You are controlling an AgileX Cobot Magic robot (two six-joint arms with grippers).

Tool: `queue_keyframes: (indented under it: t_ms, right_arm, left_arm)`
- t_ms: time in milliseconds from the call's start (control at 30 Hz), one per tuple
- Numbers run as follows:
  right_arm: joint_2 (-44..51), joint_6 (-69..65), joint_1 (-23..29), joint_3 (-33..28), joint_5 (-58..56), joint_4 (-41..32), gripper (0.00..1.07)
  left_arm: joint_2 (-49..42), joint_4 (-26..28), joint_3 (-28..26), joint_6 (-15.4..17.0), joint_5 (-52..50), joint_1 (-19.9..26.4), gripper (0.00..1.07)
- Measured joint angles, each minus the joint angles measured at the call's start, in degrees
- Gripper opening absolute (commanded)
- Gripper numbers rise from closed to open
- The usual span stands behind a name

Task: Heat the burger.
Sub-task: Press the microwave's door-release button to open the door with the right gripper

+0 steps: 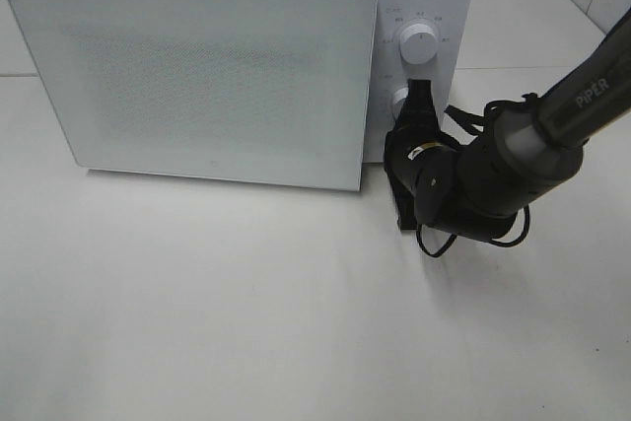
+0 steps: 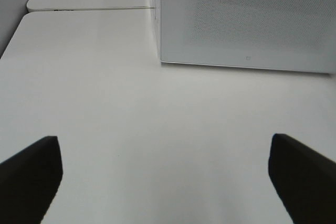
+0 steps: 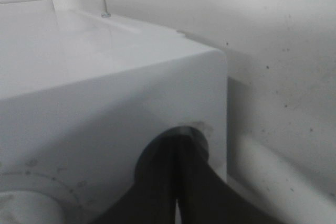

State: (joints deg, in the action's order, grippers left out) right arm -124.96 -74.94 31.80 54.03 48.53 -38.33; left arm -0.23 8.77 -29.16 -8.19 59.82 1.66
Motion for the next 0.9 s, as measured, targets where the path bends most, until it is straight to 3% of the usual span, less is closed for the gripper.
queue_keyframes:
  t_ms: [700, 900]
  right_arm:
    - [0.3, 0.9, -0.1, 0.5, -2.5, -0.5, 0.00]
    - [3.0, 0.9, -1.5, -1.7, -4.5, 3.7, 0.00]
  left_arm:
    - [0.0, 0.0, 0.0, 0.0, 0.0, 0.0, 1.00]
    - [0.0, 0.0, 0.0, 0.0, 0.0, 0.0, 1.00]
